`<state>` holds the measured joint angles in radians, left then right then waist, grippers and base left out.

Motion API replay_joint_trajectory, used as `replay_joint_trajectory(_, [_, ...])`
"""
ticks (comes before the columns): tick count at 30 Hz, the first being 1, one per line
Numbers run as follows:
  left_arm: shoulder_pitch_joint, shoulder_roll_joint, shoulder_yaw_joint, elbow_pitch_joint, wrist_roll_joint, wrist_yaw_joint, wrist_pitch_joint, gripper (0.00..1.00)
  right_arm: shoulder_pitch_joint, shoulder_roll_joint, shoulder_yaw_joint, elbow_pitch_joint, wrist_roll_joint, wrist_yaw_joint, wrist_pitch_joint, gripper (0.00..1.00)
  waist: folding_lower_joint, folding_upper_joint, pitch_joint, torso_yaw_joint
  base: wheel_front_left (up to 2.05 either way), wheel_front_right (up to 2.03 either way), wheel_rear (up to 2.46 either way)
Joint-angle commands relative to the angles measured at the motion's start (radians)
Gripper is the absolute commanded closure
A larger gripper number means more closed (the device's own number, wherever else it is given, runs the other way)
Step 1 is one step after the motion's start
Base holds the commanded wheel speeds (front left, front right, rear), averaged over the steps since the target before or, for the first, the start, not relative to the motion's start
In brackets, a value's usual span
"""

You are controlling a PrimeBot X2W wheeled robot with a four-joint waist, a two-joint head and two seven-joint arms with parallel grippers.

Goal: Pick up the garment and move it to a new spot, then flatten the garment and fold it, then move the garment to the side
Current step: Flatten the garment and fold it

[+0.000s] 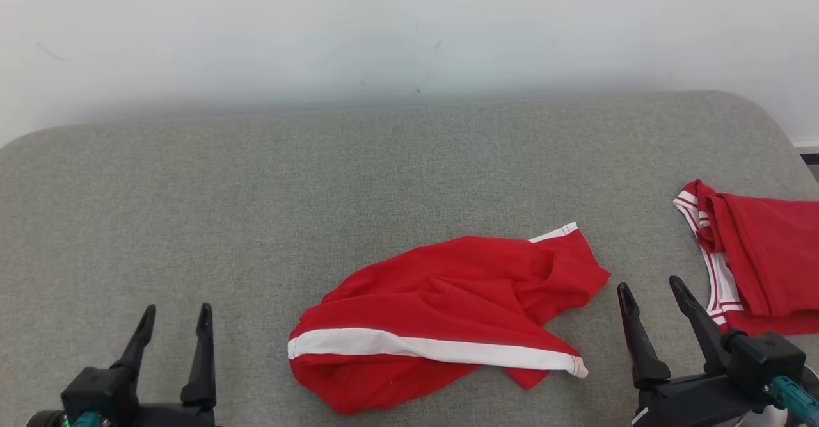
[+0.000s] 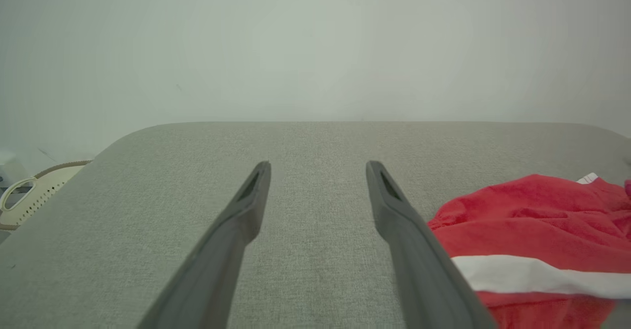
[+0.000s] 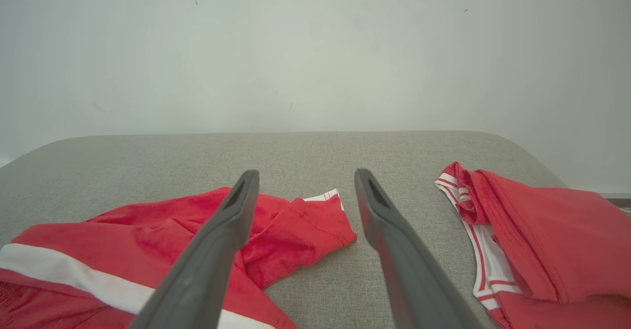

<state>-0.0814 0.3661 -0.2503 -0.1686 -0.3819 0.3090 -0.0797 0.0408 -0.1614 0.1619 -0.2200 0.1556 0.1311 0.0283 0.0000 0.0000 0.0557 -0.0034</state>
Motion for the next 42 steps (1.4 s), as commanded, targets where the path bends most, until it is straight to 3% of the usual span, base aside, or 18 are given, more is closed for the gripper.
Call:
replay_joint_trajectory(1, [-0.011, 0.01, -0.006, -0.003, -0.009, -0.009, 0.014, 0.0, 0.003, -0.007, 0.0, -0.006, 0.004, -0.001, 0.003, 0.0, 0.0, 0.0, 0.005, 0.0, 0.0, 0.0, 0.0])
replay_joint_trajectory(15, [-0.098, -0.039, -0.119, 0.112, -0.194, -0.172, 0.22, 0.0, -0.024, -0.019, 0.031, 0.0, 0.018, -0.001, 0.004, 0.0, 0.0, 0.0, 0.076, -0.053, 0.0, 0.0, 0.0])
replay_joint_trajectory(26, [-0.122, -0.047, -0.126, 0.188, -0.233, -0.19, 0.255, 0.02, -0.034, -0.017, 0.035, 0.019, 0.028, -0.001, -0.004, 0.0, 0.0, 0.0, 0.116, -0.075, 0.0, 0.0, 0.0])
replay_joint_trajectory(27, [-0.123, -0.049, -0.127, 0.193, -0.238, -0.19, 0.258, 0.17, -0.033, -0.017, 0.035, 0.022, 0.03, -0.001, -0.003, 0.0, 0.0, 0.0, 0.119, -0.075, 0.0, 0.0, 0.0])
replay_joint_trajectory(28, [-0.124, -0.05, -0.128, 0.195, -0.24, -0.192, 0.258, 0.53, -0.033, -0.015, 0.034, 0.024, 0.032, -0.001, -0.002, 0.0, 0.0, 0.0, 0.122, -0.075, 0.0, 0.0, 0.0])
replay_joint_trajectory(29, [-0.127, -0.05, -0.129, 0.193, -0.237, -0.192, 0.253, 0.69, -0.032, -0.016, 0.031, 0.027, 0.031, -0.001, -0.001, 0.0, 0.0, 0.0, 0.124, -0.074, 0.0, 0.0, 0.0])
replay_joint_trajectory(30, [-0.129, -0.049, -0.131, 0.193, -0.233, -0.192, 0.254, 1.0, -0.028, -0.012, 0.028, 0.032, 0.038, -0.001, 0.004, 0.0, 0.0, 0.0, 0.126, -0.074, 0.0, 0.0, 0.0])
replay_joint_trajectory(42, [-0.144, -0.038, -0.144, 0.144, -0.202, -0.171, 0.247, 1.0, 0.034, -0.045, 0.145, 0.096, 0.124, -0.001, 0.082, 0.0, 0.0, 0.0, 0.155, -0.051, 0.0, 0.0, 0.0])
